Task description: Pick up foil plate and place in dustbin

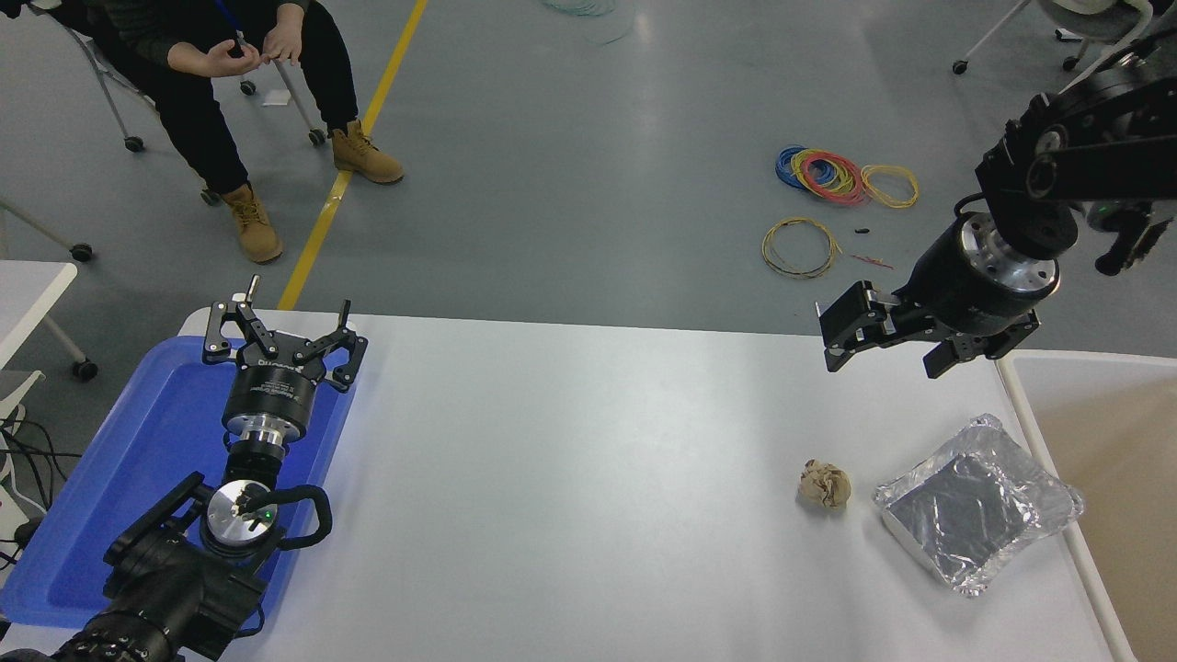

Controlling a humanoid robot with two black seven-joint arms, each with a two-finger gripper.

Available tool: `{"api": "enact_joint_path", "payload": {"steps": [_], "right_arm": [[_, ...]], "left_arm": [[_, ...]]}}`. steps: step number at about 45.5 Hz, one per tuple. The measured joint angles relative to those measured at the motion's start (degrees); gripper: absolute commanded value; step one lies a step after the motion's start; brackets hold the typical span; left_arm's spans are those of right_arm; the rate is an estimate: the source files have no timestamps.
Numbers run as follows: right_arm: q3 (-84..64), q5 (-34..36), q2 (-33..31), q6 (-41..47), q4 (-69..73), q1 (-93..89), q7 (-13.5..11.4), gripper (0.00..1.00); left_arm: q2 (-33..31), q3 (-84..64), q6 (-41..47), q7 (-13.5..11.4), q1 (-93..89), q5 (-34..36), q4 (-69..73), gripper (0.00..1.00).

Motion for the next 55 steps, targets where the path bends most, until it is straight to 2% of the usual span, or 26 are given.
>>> {"api": "enact_joint_path", "payload": {"steps": [55], "right_arm": [[-2.50, -0.34, -0.32, -1.02, -11.33, -6.50, 0.13, 1.00]], "left_arm": [[-0.04, 0.00, -0.01, 0.02, 0.00, 0.00, 0.00, 1.00]]}}
